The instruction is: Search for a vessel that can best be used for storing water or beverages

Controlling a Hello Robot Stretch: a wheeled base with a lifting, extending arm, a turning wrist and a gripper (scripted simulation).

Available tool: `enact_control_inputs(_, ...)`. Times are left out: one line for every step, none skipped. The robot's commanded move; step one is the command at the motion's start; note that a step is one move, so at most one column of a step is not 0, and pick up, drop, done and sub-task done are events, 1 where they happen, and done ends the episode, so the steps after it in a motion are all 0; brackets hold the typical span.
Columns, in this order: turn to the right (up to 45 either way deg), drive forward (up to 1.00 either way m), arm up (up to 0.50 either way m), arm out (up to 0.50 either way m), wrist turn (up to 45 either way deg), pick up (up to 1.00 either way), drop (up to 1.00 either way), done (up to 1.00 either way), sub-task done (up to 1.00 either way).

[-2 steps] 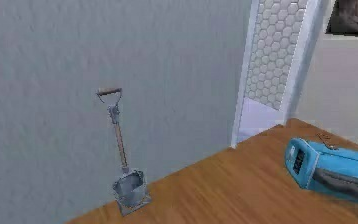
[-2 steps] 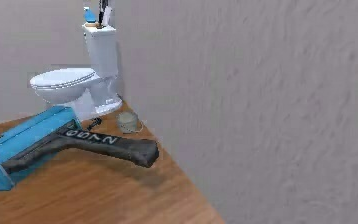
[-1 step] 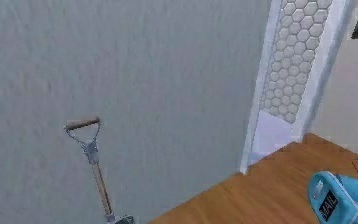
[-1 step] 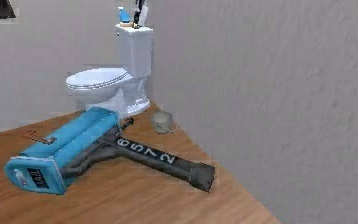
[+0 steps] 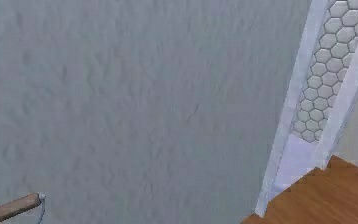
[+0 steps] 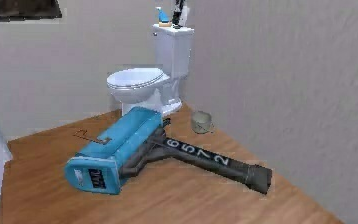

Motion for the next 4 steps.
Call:
enact_control_inputs(39.0,0.00,0.00,0.00,0.0,0.00,0.00,0.00,0.00)
enact_control_inputs(0.0,1.00,0.00,0.00,0.0,0.00,0.00,0.00,0.00)
enact_control_inputs(15.0,0.00,0.00,0.00,0.0,0.00,0.00,0.00,0.00)
enact_control_inputs(0.0,0.20,0.00,0.00,0.0,0.00,0.00,0.00,0.00)
